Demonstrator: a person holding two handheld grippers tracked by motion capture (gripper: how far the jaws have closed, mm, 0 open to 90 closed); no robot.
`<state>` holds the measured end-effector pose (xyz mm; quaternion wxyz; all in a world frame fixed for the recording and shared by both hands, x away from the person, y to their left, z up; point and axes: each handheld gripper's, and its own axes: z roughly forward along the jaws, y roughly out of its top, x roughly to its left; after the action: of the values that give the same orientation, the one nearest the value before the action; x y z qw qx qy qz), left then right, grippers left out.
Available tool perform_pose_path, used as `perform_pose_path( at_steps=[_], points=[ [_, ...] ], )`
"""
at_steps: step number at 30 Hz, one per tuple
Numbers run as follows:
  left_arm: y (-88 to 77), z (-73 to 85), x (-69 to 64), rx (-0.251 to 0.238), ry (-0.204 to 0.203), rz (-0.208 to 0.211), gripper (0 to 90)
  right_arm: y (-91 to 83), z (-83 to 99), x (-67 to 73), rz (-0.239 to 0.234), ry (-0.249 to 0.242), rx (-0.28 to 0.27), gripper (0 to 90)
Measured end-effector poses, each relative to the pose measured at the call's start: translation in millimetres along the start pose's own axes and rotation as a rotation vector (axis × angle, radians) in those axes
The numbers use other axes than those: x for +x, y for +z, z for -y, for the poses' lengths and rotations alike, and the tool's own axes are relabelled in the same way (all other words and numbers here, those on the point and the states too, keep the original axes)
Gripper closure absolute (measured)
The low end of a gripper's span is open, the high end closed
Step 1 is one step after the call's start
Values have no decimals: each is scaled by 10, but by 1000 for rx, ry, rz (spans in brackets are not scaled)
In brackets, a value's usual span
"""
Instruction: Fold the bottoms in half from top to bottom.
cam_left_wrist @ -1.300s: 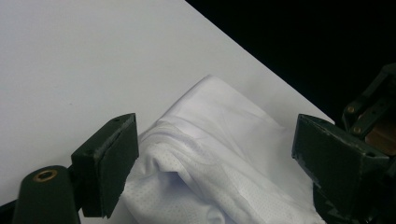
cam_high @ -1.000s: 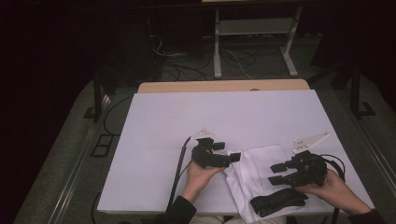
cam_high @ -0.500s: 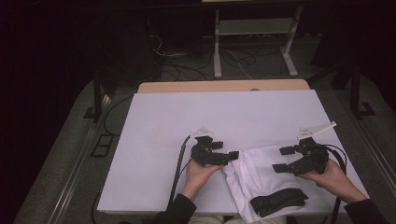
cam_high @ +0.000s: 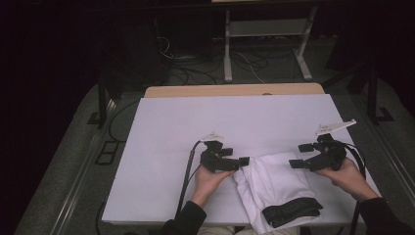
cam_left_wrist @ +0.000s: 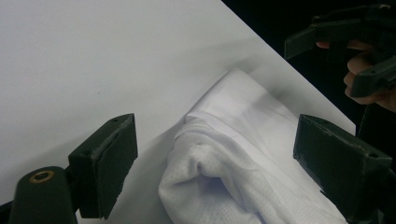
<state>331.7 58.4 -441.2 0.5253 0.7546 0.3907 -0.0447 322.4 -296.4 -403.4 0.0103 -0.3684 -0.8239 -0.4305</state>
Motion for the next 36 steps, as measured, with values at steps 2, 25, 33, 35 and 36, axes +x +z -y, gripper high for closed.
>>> perform_pose_path(
  at_steps=[2,25,33,35,36],
  points=[
    [11,-1,12,4,-4,-6,130,7,0,-45,5,10,-2,83],
    [100,24,99,24,-49,10,148,175,43,-490,69,96,10,210],
    [122,39,111,44,-56,22,207,275,76,-562,77,92,53,354],
    [130,42,109,46,-56,24,229,290,84,-568,96,85,61,389],
    [132,44,113,47,-59,26,240,297,88,-577,101,85,62,400]
  ],
)
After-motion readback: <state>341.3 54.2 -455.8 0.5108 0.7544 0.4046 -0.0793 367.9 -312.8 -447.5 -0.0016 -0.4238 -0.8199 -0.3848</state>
